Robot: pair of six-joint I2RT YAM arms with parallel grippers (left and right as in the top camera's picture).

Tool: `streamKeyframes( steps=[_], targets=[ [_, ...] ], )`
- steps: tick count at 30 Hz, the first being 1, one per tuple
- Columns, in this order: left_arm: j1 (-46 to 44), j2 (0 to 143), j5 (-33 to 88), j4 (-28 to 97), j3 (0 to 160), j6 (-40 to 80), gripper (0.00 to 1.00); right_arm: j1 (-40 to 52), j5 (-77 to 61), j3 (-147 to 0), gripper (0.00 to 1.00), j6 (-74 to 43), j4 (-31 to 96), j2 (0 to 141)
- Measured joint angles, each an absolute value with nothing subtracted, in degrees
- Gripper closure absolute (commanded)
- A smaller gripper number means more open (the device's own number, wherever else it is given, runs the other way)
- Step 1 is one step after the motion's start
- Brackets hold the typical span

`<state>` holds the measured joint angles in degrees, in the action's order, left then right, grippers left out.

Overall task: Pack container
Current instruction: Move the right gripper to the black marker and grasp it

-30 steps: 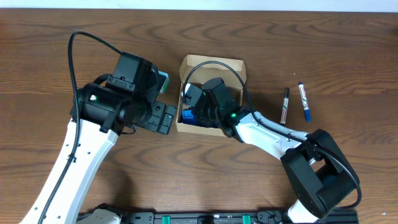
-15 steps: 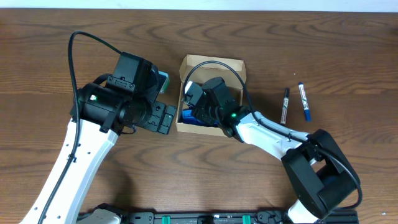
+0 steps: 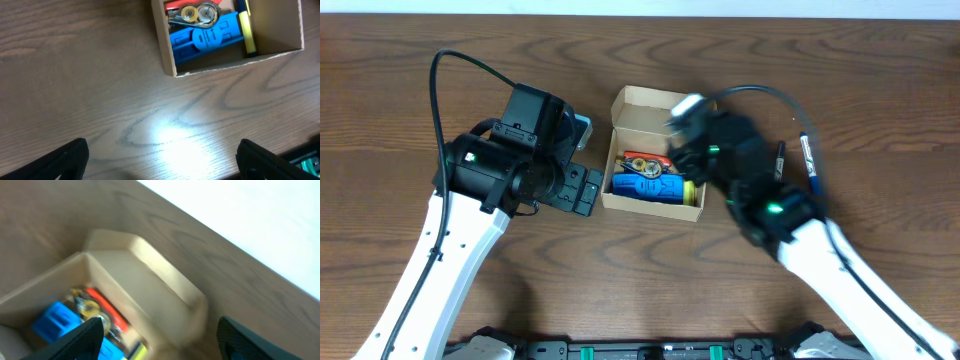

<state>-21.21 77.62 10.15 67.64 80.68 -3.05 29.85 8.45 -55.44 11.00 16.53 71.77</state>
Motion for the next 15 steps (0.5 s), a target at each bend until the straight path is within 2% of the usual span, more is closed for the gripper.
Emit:
streamKeyframes(
  steps=[8, 15],
  targets=[
    [-21.2, 77.6, 10.2, 67.7, 80.6, -3.0, 0.05, 15.6, 15.0, -55.4, 0.26, -1.6, 35.6, 66.7],
    [-21.2, 77.6, 10.2, 67.6, 80.6, -3.0, 0.05, 7.1, 16.7, -55.4, 0.28, -12.4, 38.6, 74.3]
  ],
)
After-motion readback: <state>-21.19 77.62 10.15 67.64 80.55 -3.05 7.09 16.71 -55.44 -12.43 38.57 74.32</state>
